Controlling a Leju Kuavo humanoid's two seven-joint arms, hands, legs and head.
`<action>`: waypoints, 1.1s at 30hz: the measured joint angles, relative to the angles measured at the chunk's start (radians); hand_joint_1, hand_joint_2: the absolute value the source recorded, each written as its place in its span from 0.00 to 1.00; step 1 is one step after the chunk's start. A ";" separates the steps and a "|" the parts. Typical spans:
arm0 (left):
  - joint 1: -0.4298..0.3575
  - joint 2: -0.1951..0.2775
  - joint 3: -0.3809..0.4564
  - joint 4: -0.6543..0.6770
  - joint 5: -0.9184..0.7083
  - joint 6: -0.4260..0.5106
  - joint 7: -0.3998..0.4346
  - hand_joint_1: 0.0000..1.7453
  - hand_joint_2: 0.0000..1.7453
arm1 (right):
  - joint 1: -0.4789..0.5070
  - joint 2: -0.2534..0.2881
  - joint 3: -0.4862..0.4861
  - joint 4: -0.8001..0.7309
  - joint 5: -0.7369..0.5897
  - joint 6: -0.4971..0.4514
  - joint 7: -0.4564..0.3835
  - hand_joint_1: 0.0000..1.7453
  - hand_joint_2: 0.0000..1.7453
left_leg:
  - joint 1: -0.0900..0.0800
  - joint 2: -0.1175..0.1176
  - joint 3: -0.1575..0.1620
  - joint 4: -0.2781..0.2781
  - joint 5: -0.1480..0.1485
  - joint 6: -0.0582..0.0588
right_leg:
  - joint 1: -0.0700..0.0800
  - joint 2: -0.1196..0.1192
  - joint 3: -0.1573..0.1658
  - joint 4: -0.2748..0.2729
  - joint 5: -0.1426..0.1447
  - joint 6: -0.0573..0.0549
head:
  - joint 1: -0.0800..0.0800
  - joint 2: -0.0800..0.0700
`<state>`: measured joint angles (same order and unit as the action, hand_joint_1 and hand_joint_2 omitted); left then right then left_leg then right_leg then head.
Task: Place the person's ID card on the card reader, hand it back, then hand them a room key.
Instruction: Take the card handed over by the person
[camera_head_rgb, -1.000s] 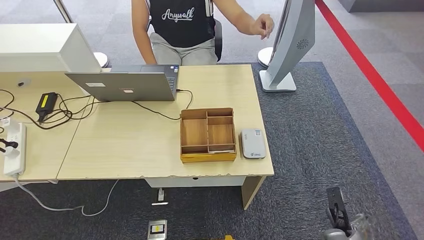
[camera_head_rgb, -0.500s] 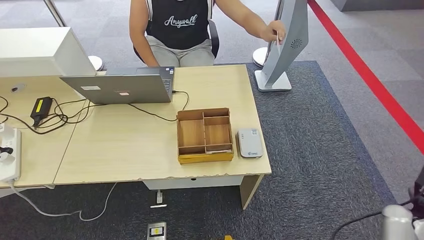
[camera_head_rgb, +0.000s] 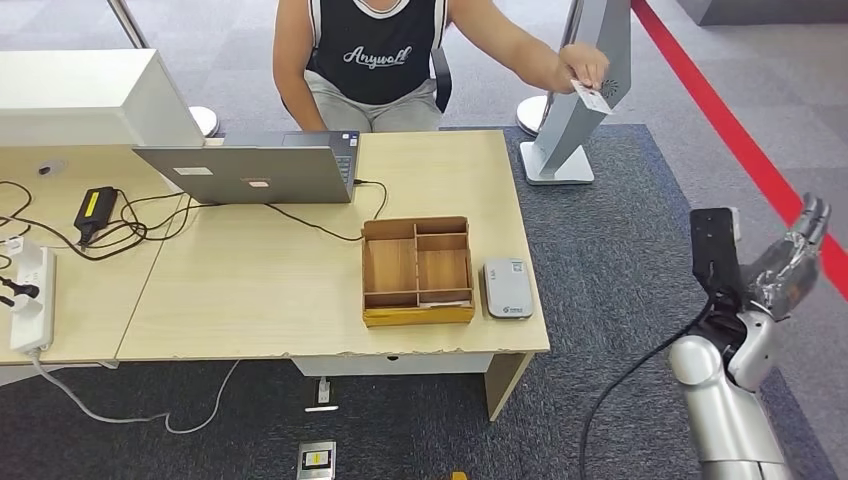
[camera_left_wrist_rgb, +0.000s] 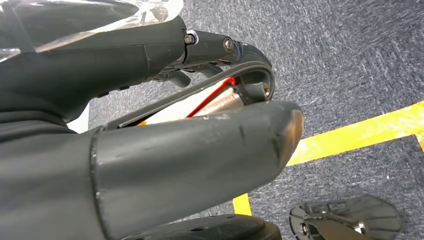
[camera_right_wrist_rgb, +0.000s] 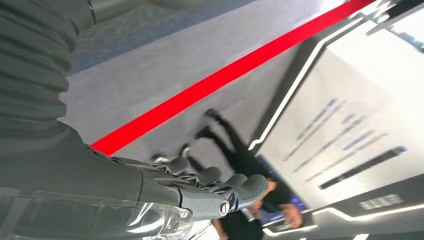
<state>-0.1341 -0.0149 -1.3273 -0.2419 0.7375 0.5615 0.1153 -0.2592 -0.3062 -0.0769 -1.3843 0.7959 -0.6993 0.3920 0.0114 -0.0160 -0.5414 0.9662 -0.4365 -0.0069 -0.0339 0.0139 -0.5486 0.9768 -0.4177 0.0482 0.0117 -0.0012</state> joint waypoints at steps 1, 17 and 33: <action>0.000 0.000 0.000 0.000 -0.002 0.000 -0.001 0.00 0.00 | -0.010 -0.002 0.029 -0.013 -0.001 0.000 0.002 0.00 1.00 | 0.000 0.000 0.000 0.000 0.000 0.000 | 0.000 0.000 0.000 0.000 0.000 0.000 | 0.000 0.000; 0.000 -0.002 -0.001 0.000 -0.043 -0.002 -0.002 0.00 0.00 | -0.152 -0.010 0.393 -0.085 0.067 0.001 0.006 0.00 1.00 | 0.001 0.000 0.000 0.000 0.000 0.000 | 0.001 0.000 -0.001 0.000 0.000 0.000 | 0.000 0.000; -0.023 -0.002 -0.026 0.000 -0.099 -0.036 0.020 0.00 0.00 | -0.378 -0.007 0.658 -0.003 0.227 0.184 0.062 0.00 1.00 | 0.001 0.000 -0.001 0.000 0.001 -0.001 | 0.001 0.000 -0.002 0.000 0.000 0.000 | 0.000 0.000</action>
<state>-0.1570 -0.0172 -1.3529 -0.2423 0.6381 0.5253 0.1351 -0.6374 -0.3136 0.5809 -1.3869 1.0232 -0.5158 0.4540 0.0125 -0.0164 -0.5428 0.9663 -0.4359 -0.0077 -0.0328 0.0138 -0.5506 0.9771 -0.4175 0.0477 0.0118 -0.0014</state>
